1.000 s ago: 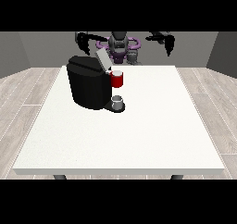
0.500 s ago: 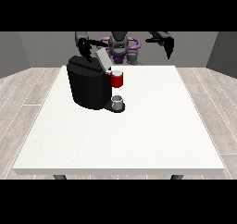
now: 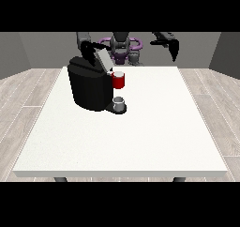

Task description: Insert the coffee pod into the coffee machine and close the lid

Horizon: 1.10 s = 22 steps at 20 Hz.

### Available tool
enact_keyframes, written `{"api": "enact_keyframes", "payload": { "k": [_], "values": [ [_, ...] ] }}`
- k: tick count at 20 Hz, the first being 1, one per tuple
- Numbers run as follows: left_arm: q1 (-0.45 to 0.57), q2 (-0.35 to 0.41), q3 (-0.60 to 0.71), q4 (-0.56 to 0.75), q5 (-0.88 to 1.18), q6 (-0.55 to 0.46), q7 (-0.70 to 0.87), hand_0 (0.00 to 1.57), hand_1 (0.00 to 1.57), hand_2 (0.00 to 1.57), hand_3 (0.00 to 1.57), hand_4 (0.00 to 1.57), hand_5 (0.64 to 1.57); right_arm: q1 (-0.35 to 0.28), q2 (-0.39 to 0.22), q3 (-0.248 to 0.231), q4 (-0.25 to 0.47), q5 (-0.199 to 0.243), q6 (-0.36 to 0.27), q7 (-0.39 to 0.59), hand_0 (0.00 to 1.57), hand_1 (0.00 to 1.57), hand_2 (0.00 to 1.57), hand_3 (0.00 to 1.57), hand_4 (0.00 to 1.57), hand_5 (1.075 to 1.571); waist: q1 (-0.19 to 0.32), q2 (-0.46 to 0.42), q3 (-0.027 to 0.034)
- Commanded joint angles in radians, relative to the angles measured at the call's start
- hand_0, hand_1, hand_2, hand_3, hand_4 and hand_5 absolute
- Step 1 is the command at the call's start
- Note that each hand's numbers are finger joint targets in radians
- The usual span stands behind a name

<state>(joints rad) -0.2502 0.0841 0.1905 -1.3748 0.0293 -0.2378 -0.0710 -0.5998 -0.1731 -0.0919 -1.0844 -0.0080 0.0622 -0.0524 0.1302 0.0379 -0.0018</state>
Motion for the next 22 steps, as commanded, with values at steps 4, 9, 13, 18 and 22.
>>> {"api": "enact_keyframes", "payload": {
  "k": [4, 9, 13, 18, 22],
  "values": [
    [0.015, 0.006, -0.034, -0.05, 0.005, 0.009, 0.033, 0.0, 0.0, 0.0, 0.0, 0.0, 1.571, -0.07, -0.008, -0.021, 0.075, 0.001, 0.021, -0.03, 0.0, 0.0, 0.0, 0.0, 0.0, 1.571, 0.015, 0.03, 0.0019],
    [-0.03, 0.032, -0.005, -0.001, 0.006, 0.031, 0.008, 0.0, 0.0, 0.0, 0.0, 0.0, 1.571, -0.099, 0.036, 0.02, 0.069, 0.035, -0.008, -0.015, 0.0, 0.0, 0.0, 0.0, 0.0, 1.571, -0.012, 0.054, 0.0017],
    [0.026, 0.017, -0.049, -0.028, -0.012, 0.022, 0.003, 0.0, 0.0, 0.0, 0.0, 0.0, 1.571, -0.117, 0.045, 0.025, 0.09, 0.047, -0.016, 0.0, 0.0, 0.0, 0.0, 0.0, 0.18, 1.571, 0.016, 0.022, 0.0018],
    [0.004, 0.012, -0.018, 0.032, -0.006, 0.061, -0.027, 0.0, 0.0, 0.0, 0.0, 0.02, 1.571, -0.164, 0.056, 0.067, 0.056, 0.087, -0.027, 0.039, 0.0, 0.0, 0.0, 0.0, 0.0, 1.571, -0.008, 0.017, 0.0016],
    [-0.044, 0.047, -0.001, 0.053, 0.007, 0.041, -0.041, 0.0, 0.0, 0.0, 0.0, 0.19, 1.571, -0.213, 0.071, 0.096, 0.081, 0.15, -0.065, -0.015, 0.0, 0.0, 0.0, 0.0, 0.12, 1.571, 0.018, 0.087, 0.0016]
  ]
}}
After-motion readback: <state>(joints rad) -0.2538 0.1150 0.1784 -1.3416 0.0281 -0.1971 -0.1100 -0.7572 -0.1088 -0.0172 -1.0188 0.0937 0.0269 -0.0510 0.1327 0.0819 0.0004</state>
